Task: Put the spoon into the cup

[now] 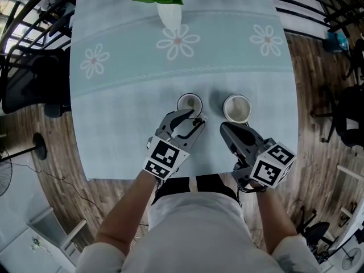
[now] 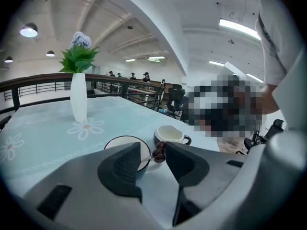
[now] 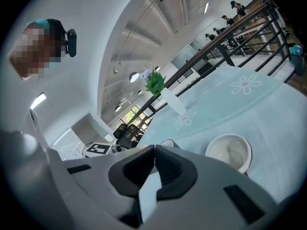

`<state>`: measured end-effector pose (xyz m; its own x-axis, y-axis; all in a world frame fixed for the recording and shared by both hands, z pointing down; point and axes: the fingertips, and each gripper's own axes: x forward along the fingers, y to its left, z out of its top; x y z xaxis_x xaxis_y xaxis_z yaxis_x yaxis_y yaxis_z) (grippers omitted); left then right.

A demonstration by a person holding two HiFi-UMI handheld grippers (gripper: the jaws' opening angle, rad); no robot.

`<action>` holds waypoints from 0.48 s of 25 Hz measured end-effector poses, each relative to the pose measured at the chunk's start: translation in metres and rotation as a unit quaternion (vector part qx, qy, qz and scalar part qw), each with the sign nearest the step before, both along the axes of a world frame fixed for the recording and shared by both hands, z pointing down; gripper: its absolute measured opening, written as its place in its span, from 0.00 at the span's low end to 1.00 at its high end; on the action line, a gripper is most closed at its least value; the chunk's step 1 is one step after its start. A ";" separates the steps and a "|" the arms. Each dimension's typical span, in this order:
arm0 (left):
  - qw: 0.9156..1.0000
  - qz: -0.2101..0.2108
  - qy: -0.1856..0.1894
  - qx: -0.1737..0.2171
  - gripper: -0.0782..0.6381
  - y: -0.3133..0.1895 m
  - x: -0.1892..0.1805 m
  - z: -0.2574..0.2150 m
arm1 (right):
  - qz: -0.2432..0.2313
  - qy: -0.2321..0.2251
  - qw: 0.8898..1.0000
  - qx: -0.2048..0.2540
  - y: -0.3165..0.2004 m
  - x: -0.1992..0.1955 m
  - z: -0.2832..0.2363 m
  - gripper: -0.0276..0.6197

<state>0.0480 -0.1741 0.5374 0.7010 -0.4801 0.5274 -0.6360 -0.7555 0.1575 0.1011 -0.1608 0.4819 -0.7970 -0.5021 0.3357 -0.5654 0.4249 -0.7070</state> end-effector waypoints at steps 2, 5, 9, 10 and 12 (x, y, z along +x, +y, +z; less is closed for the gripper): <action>1.000 -0.003 0.005 0.001 0.35 0.002 -0.003 -0.003 | -0.001 0.001 1.000 0.001 0.002 -0.002 -0.001 0.08; 1.000 -0.007 0.010 0.009 0.35 0.003 -0.007 -0.011 | -0.001 0.003 1.000 0.005 0.005 -0.004 -0.004 0.08; 0.999 -0.021 0.021 0.022 0.35 0.001 -0.017 -0.026 | 0.001 0.004 1.000 0.012 0.006 -0.009 -0.012 0.08; 0.999 -0.027 0.025 0.025 0.35 -0.001 -0.020 -0.031 | 0.001 0.004 1.000 0.015 0.007 -0.010 -0.015 0.08; 0.998 -0.040 0.032 0.031 0.35 -0.004 -0.028 -0.039 | 0.001 0.003 1.000 0.019 0.008 -0.013 -0.021 0.08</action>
<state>0.0202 -0.1781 0.4979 0.6902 -0.5660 0.4508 -0.6848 -0.7122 0.1543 0.0880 -0.1529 0.4611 -0.7938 -0.5164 0.3213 -0.5711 0.4509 -0.6860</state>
